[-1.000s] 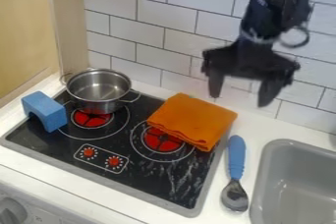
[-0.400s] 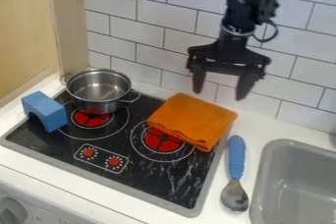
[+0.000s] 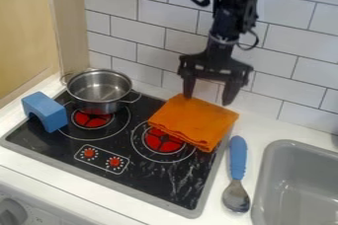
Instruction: Move the orange cloth to the bottom left corner of the stove
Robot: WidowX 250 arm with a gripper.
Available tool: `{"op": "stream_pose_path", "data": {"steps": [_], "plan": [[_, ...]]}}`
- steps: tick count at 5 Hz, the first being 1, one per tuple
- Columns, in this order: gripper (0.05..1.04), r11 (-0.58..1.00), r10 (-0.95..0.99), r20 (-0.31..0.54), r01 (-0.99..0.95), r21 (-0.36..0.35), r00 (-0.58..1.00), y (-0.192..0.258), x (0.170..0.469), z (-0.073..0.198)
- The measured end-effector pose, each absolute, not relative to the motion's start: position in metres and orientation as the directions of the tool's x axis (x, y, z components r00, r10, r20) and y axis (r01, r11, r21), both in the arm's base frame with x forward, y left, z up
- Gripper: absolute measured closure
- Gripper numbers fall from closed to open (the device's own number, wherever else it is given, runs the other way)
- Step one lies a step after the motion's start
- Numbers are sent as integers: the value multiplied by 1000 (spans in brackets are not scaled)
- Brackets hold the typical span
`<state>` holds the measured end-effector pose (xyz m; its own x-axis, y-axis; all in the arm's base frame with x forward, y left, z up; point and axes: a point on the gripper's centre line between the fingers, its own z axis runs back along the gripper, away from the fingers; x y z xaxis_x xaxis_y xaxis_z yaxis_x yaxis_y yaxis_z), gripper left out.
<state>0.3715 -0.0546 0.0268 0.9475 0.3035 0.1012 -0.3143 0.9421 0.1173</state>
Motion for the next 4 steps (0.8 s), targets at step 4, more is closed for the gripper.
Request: {"op": "stream_pose_path", "data": {"steps": [4], "plan": [[85, 942, 313, 64, -319, 105, 947, -61, 364, 2]]}}
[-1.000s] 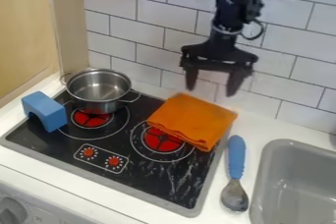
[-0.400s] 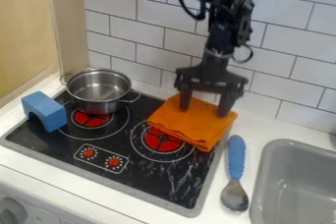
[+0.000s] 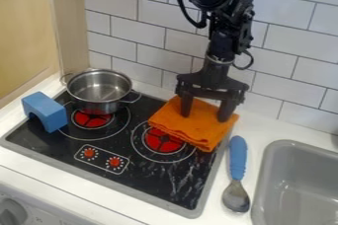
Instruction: Move the orange cloth to the bottom left corner of the stove
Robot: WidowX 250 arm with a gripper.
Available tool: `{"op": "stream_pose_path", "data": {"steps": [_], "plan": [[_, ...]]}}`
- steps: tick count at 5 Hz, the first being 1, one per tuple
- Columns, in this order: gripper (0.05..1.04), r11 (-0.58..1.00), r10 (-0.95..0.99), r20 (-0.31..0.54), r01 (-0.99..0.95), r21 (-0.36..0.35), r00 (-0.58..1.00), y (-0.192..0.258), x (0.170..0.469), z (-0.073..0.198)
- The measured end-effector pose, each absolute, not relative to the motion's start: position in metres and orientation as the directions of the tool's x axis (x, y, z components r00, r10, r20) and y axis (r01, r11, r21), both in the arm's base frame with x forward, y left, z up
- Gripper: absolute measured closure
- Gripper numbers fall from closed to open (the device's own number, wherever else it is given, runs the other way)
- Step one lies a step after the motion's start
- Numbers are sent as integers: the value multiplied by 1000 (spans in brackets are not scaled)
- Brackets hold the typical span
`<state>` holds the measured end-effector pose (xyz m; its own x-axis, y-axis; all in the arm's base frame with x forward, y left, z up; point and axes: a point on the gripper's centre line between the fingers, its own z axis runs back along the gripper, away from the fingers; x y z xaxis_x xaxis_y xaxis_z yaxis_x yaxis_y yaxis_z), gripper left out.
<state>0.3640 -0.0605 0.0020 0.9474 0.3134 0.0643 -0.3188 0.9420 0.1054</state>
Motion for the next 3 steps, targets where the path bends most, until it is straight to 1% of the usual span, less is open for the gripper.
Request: {"op": "stream_pose_path", "data": {"steps": [1, 3], "plan": [[85, 940, 329, 61, -333, 73, 942, -61, 357, -1], [85, 940, 341, 67, -340, -17, 938, -64, 318, -3]]}}
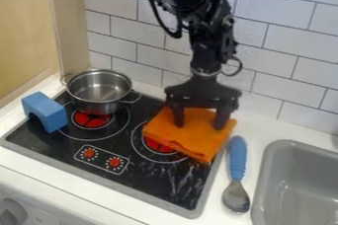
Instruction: Move the orange cloth to the bottom left corner of the stove
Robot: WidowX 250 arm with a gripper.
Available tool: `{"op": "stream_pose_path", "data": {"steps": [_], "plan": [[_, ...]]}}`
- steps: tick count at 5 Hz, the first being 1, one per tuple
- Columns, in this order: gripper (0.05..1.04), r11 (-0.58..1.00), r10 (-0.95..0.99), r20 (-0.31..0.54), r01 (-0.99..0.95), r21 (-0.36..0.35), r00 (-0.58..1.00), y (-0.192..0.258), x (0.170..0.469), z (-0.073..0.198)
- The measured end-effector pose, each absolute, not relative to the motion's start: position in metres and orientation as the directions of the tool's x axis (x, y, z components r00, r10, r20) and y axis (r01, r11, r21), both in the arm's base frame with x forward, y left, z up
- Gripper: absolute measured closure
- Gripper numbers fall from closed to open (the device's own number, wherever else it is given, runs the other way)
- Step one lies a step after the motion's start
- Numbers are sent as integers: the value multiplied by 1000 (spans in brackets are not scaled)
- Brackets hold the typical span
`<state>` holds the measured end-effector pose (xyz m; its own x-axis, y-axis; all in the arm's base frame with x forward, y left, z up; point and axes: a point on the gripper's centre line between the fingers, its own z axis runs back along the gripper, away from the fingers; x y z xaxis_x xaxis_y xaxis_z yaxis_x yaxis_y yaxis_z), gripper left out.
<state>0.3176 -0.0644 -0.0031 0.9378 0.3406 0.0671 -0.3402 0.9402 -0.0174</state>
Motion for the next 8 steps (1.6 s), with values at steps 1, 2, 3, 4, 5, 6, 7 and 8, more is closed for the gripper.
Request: {"op": "stream_pose_path", "data": {"steps": [1, 2, 3, 4, 5, 6, 7, 8], "plan": [[85, 936, 351, 70, -351, -14, 934, -63, 309, -3], [85, 934, 358, 74, -358, -15, 931, -69, 305, -4], [85, 934, 358, 74, -357, -26, 931, -74, 298, -4], [85, 927, 376, 71, -376, -12, 924, -74, 282, -4], [85, 914, 405, 73, -406, -3, 911, -70, 271, -3], [85, 902, 430, 60, -431, 1, 901, -68, 259, -3], [85, 893, 449, 40, -450, 28, 893, -66, 240, -3], [85, 895, 440, 16, -440, 67, 898, -69, 221, 0]]}}
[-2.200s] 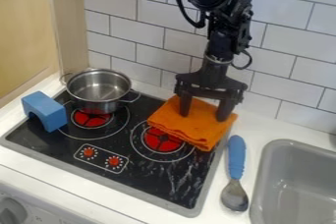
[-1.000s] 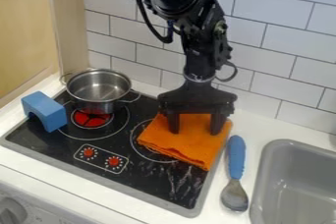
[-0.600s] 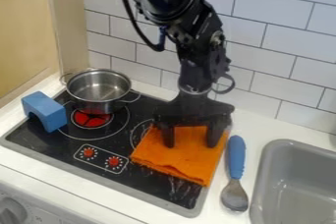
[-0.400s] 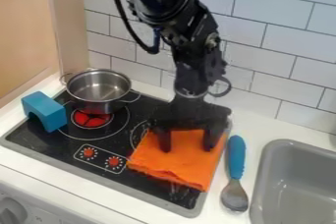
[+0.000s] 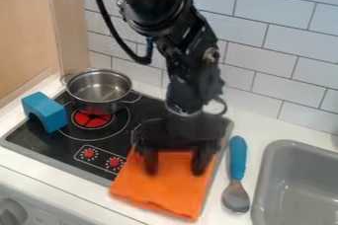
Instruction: Move the orange cloth to the bottom left corner of the stove
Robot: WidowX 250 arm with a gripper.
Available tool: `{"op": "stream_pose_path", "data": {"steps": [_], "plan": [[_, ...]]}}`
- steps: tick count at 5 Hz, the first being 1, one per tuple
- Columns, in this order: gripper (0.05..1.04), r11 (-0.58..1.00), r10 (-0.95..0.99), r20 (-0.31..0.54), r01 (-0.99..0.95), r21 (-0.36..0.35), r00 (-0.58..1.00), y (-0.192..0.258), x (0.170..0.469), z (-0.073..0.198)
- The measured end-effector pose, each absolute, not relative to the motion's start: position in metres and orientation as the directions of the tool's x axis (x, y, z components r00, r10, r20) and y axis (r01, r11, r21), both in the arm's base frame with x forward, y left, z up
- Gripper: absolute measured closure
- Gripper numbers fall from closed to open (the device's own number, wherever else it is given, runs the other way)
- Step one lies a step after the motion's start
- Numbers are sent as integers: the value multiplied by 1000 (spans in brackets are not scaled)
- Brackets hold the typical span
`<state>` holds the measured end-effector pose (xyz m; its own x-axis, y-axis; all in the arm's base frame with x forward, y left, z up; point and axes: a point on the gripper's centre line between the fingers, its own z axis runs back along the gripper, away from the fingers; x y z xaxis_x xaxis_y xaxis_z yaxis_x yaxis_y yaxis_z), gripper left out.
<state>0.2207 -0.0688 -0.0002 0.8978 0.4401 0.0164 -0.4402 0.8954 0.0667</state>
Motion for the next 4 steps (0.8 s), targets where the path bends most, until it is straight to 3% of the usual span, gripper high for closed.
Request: {"op": "stream_pose_path", "data": {"steps": [2, 4], "plan": [[85, 896, 440, 2, -440, 58, 898, -77, 208, 2], [85, 893, 444, 63, -447, 48, 894, -71, 212, 14]]}}
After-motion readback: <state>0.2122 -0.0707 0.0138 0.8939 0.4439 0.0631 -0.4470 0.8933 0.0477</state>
